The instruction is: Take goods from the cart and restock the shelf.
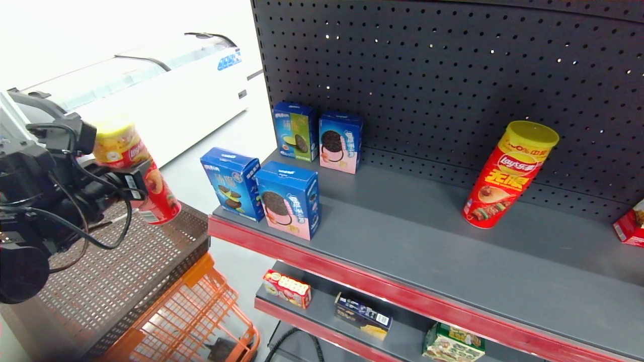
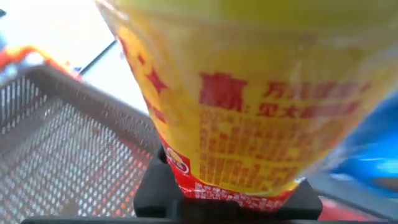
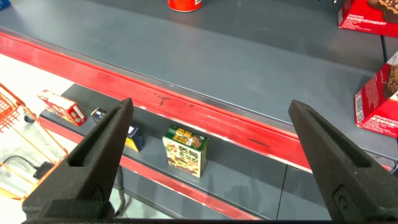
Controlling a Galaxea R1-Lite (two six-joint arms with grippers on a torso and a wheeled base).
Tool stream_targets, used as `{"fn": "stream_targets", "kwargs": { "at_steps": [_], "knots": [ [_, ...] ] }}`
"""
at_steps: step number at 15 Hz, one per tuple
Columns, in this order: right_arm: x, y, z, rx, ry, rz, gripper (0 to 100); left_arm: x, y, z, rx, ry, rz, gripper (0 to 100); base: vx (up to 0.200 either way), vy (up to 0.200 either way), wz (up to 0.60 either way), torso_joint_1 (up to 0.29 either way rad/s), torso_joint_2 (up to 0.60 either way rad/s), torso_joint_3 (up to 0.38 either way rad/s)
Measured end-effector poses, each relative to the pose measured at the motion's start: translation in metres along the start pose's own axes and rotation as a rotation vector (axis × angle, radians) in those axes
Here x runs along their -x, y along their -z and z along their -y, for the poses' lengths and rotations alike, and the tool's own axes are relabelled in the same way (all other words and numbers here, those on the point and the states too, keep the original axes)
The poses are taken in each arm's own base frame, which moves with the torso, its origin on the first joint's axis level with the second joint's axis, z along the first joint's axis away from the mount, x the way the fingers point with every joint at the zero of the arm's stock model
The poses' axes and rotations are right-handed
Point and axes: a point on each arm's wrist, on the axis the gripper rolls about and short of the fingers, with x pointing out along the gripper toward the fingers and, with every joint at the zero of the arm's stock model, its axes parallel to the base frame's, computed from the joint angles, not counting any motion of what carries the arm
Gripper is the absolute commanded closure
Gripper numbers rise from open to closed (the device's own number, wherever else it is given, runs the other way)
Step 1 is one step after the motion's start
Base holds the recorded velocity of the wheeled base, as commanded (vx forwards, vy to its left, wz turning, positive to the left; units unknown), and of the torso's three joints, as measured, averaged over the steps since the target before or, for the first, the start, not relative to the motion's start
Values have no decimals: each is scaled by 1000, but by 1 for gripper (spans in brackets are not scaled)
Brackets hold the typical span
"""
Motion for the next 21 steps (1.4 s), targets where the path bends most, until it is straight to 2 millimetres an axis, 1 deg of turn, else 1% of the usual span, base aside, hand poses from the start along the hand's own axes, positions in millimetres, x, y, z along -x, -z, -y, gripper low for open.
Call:
{"fn": "stream_targets", "kwargs": {
  "at_steps": [2, 4, 6, 8, 9, 11, 12, 15, 17, 21],
  "knots": [
    [0, 0, 0, 0, 0, 0, 0, 13, -19, 8, 0, 30, 35, 100, 0, 0, 0, 0, 0, 0],
    [0, 0, 0, 0, 0, 0, 0, 32, -35, 21, 7, 84, 40, 100, 0, 0, 0, 0, 0, 0],
    [0, 0, 0, 0, 0, 0, 0, 59, -46, 39, 43, 213, 50, 100, 0, 0, 0, 0, 0, 0],
    [0, 0, 0, 0, 0, 0, 0, 88, -49, 50, 65, 338, 45, 100, 0, 0, 0, 0, 0, 0],
    [0, 0, 0, 0, 0, 0, 0, 102, -47, 53, 74, 386, 25, 100, 0, 0, 0, 0, 0, 0],
    [0, 0, 0, 0, 0, 0, 0, 121, -45, 57, 79, 493, 23, 100, 0, 0, 0, 0, 0, 0],
    [0, 0, 0, 0, 0, 0, 0, 127, -45, 58, 76, 552, 28, 100, 0, 0, 0, 0, 0, 0],
    [0, 0, 0, 0, 0, 0, 0, 135, -39, 62, 32, 626, 27, 100, 0, 0, 0, 0, 0, 0],
    [0, 0, 0, 0, 0, 0, 0, 139, -39, 72, 33, 697, 29, 100, 0, 0, 0, 0, 0, 0],
    [0, 0, 0, 0, 0, 0, 0, 142, -32, 93, 36, 815, 1, 100, 0, 0, 0, 0, 0, 0]
  ]
}}
